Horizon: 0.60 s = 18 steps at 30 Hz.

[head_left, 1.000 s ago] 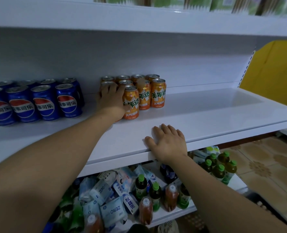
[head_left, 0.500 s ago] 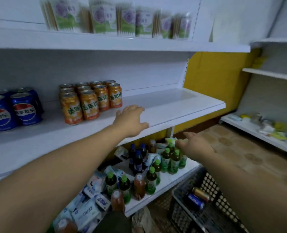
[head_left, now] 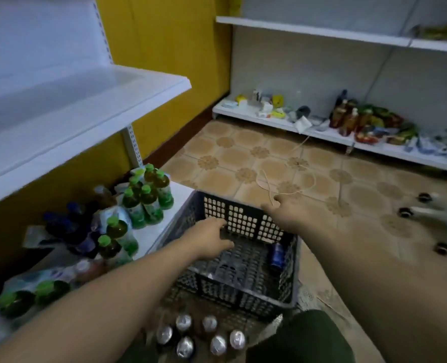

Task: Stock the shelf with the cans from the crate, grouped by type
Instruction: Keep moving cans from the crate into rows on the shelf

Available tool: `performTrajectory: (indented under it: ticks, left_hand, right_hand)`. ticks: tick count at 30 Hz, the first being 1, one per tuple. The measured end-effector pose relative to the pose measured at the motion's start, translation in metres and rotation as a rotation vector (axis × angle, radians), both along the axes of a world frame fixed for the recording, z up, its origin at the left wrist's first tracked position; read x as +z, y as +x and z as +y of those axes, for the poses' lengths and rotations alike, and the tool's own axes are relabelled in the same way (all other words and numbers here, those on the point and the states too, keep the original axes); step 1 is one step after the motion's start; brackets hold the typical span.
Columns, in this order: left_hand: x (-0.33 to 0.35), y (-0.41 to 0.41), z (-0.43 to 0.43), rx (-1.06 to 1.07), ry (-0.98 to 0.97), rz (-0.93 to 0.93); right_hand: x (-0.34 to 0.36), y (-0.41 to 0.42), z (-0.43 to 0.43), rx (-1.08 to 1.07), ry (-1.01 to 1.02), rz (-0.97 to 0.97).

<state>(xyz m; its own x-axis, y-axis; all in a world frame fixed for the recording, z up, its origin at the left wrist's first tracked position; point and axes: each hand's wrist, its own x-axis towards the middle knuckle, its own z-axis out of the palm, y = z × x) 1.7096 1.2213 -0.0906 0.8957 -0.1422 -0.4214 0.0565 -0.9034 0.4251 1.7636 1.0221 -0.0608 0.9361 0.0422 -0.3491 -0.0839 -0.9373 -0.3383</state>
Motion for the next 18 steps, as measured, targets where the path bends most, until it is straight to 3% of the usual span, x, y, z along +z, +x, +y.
performTrajectory:
  ticks: [4, 12, 18]
  left_hand:
    - [-0.072, 0.038, -0.040, -0.023, -0.060, 0.157]
    - [-0.238, 0.108, -0.082, 0.039, -0.164, 0.435]
    - [-0.348, 0.158, -0.094, 0.050, -0.216, 0.600]
  right_hand:
    - [-0.067, 0.028, -0.031, -0.106, 0.061, 0.125]
    - [-0.220, 0.102, -0.066, -0.041, -0.104, 0.320]
    - [-0.337, 0.149, -0.071, -0.108, -0.133, 0.422]
